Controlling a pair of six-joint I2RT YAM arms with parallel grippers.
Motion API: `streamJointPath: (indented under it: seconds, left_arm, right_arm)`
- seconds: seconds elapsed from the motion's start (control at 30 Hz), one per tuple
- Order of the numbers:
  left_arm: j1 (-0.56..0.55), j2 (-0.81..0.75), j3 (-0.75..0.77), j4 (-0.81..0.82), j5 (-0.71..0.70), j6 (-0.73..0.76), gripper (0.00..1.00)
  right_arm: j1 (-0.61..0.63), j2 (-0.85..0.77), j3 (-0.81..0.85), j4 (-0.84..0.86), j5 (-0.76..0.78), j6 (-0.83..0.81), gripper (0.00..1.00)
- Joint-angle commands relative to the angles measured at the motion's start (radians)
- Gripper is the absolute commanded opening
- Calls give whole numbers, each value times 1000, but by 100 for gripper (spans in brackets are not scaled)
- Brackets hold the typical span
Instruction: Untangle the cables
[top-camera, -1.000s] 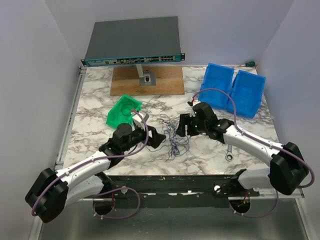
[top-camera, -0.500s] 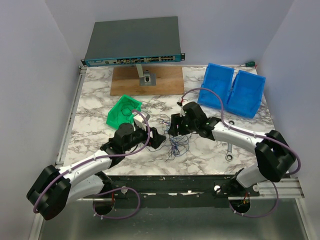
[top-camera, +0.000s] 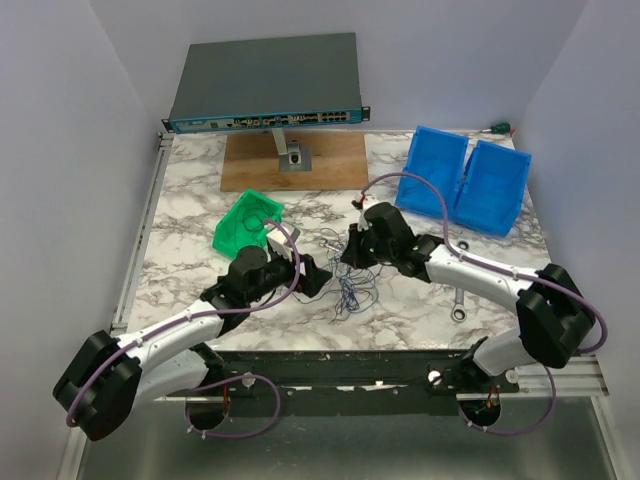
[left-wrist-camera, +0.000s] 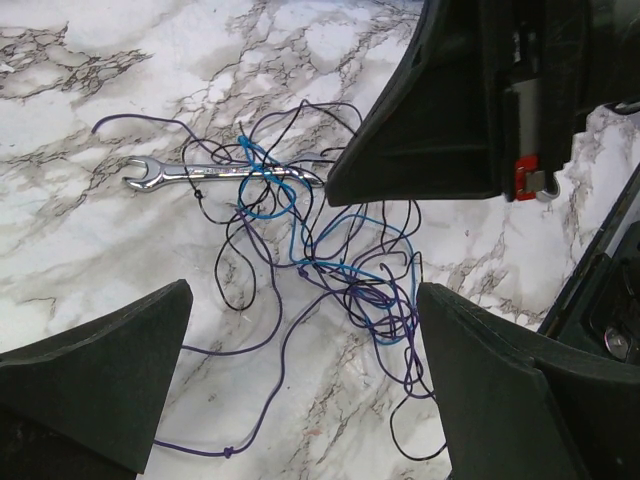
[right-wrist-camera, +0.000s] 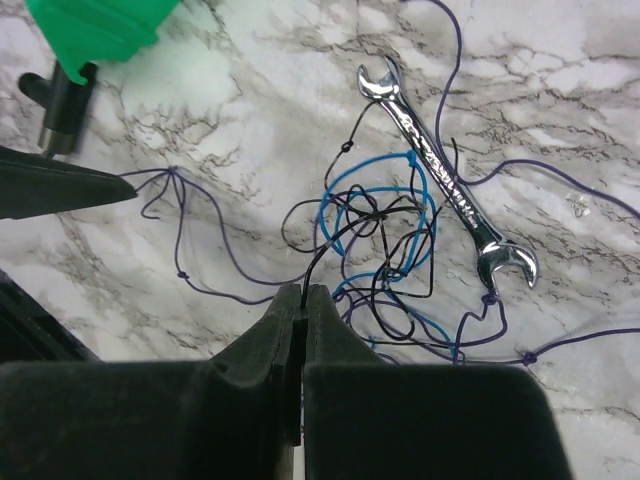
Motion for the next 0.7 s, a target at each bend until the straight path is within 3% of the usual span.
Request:
streamJointPath:
  seconds: [0.0, 0.3, 0.67]
  left_arm:
    - [-2, -10, 1, 25, -26, 8, 99]
    - [-5, 19, 43, 16, -33, 3, 99]
    - [-10, 14, 111, -3, -42, 6, 99]
  right_arm:
    - [5, -94, 13, 11, -12, -25, 1]
    - [6, -291, 48, -67, -33, -45, 1]
    - [5, -380, 132, -146, -76, -15, 1]
